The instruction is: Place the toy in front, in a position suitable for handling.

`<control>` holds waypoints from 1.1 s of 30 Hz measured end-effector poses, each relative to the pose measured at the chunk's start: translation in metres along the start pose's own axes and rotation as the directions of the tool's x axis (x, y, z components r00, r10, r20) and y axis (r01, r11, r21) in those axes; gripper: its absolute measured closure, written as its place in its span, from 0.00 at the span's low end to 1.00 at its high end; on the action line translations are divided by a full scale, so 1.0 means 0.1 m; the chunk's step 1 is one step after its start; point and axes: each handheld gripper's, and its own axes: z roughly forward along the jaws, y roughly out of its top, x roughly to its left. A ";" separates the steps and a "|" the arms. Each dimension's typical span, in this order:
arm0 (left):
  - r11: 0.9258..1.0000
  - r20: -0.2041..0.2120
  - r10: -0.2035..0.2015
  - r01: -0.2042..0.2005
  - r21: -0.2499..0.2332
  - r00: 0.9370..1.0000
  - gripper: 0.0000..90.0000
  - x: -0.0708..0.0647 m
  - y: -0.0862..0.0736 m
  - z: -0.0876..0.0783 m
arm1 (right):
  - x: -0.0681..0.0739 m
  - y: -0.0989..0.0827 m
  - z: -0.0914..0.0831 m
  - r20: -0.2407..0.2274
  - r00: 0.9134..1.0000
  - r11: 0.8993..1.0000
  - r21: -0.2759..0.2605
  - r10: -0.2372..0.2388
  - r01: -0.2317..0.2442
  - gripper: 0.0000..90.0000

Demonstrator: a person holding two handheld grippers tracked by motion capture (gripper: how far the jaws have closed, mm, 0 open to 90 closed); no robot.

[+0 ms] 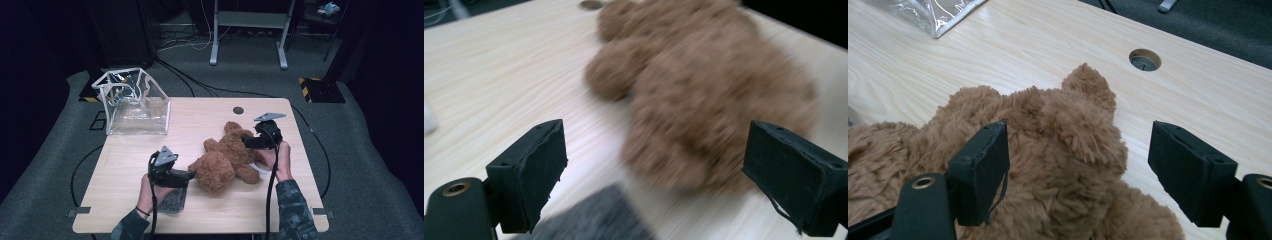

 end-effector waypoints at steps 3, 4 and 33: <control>1.000 0.030 0.024 -0.024 0.015 0.999 0.11 -0.13 0.13 0.17 | -0.01 0.01 0.08 -0.009 1.000 1.000 0.013 0.007 -0.007 0.26; 0.999 0.035 0.031 -0.032 0.020 0.999 0.11 -0.16 0.15 0.20 | -0.03 0.01 0.12 -0.012 1.000 1.000 0.013 -0.005 0.005 0.26; 0.996 0.126 0.045 -0.054 0.070 0.991 0.81 -0.08 0.11 0.45 | -0.06 -0.11 0.30 -0.069 0.998 1.000 -0.006 0.008 -0.009 0.96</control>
